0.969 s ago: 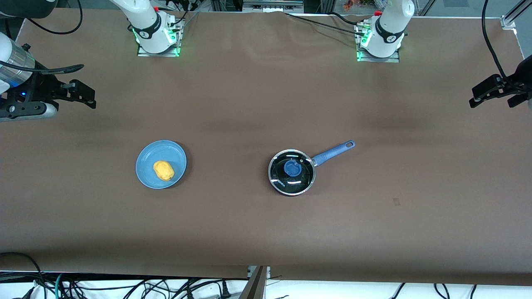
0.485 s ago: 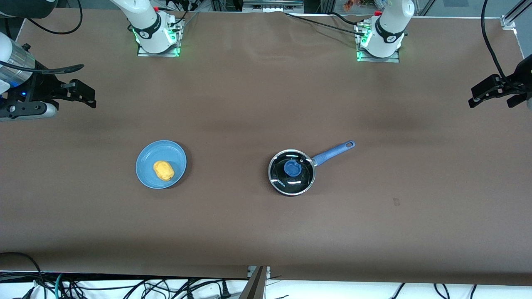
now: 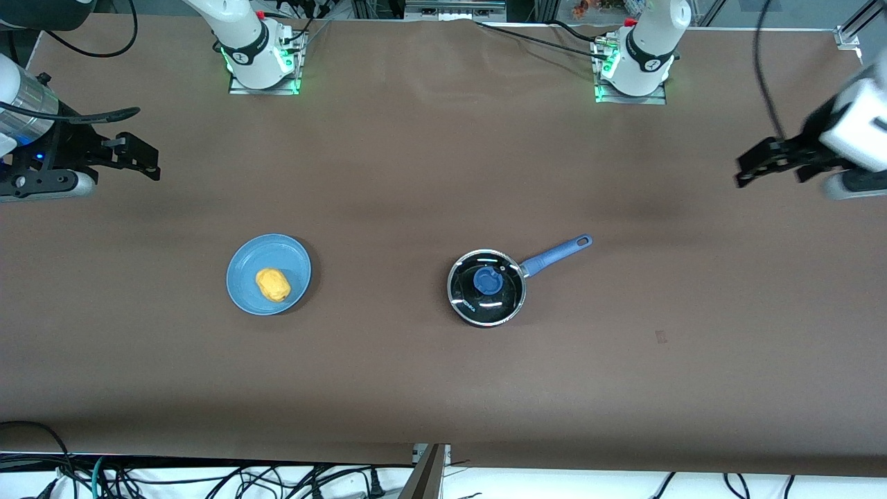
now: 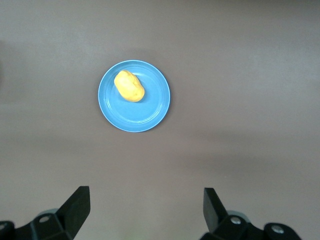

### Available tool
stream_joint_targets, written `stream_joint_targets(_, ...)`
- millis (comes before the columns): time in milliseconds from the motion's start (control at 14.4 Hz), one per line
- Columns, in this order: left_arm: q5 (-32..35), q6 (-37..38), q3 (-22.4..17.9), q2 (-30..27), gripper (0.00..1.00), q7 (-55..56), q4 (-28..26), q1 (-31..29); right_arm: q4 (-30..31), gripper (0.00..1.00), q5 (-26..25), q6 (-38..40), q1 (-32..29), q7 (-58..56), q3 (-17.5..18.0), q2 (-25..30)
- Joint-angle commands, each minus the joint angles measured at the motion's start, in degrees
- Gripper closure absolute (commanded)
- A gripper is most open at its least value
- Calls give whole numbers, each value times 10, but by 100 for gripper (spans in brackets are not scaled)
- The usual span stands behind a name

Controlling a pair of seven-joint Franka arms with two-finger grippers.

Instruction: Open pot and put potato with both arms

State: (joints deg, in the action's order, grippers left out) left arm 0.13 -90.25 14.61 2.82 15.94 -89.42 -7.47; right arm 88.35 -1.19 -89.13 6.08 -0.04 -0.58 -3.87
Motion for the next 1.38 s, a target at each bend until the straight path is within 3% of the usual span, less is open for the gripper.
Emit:
stream_joint_targets(0,17,-46,43,33,0,125,7,10,-5,0,4,4,-4,-4,1,4)
stream_joint_targets(138,56,-62,67,65,0,214,8,44,-5,0,4,3,-4,-9,1,3)
stream_joint_targets(277,80,-74,67,98,0,288,8,92,-5,0,4,0,-4,-9,1,1)
stream_joint_targets(900,161,-223,64,241,0,577,13,204,-5,0,-7,-3,-4,-9,1,-10)
stream_joint_targets(1315,194,-237,53,344,0,671,123,256,-6,0,-26,-3,-2,-9,1,-55)
